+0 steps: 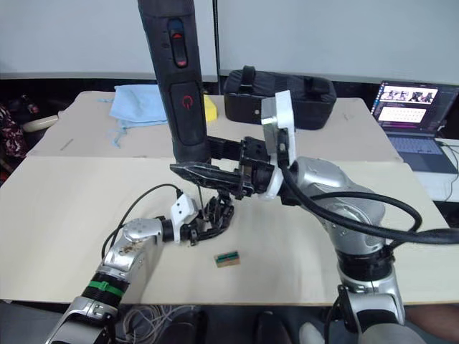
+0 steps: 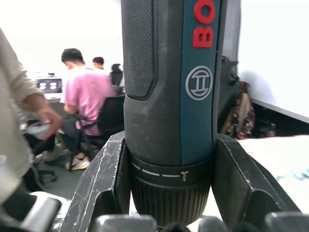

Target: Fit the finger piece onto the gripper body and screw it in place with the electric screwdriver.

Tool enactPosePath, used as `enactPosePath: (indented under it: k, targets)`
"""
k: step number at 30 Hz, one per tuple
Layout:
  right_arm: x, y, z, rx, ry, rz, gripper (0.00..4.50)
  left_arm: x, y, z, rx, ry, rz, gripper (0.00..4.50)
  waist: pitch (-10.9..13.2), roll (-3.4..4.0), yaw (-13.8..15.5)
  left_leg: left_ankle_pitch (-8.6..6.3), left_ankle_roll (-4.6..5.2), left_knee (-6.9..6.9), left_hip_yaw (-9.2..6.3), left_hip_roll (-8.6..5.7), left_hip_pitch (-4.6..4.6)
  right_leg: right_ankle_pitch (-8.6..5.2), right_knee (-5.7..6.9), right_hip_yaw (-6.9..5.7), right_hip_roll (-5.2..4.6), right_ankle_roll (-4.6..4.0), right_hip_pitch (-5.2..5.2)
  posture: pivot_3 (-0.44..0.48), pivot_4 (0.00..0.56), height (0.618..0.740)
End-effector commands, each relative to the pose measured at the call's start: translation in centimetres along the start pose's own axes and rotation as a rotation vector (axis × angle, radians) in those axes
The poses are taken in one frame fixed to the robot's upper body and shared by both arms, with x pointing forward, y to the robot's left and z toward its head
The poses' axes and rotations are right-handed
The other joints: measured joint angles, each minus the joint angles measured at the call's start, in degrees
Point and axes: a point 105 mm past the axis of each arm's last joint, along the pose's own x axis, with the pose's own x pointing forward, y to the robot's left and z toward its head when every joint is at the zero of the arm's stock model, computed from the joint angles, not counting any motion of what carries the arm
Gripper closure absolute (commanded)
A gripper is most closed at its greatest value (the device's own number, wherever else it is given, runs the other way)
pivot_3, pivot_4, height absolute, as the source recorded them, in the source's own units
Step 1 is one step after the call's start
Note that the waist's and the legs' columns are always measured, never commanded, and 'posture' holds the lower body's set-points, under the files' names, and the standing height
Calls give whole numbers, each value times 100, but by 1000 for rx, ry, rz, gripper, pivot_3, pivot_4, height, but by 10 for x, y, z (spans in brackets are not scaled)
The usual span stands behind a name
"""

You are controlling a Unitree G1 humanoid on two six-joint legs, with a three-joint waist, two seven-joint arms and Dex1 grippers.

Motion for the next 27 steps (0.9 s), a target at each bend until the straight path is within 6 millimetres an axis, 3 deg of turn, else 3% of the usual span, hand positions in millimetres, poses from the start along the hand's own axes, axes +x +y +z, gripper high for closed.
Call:
enactPosePath:
  k: [1,14,27]
  targets:
    - [5,1,9,-64,-34,7,2601,5,-13,-12,-29,44,-60,2217,0,0,0,0,0,0,0,0,-1,0,0,0,0,0,0,0,150,740]
    - [15,-12,-17,-98,0,-43,2601,5,-13,-14,-34,51,-53,2217,0,1,-8,0,0,0,0,0,-1,1,1,0,1,2,-1,0,150,740]
    - [14,-15,-26,-90,23,-60,2601,3,-14,-14,-44,58,-56,2217,0,1,-14,0,0,-1,0,0,-1,1,1,-1,2,2,-2,0,150,740]
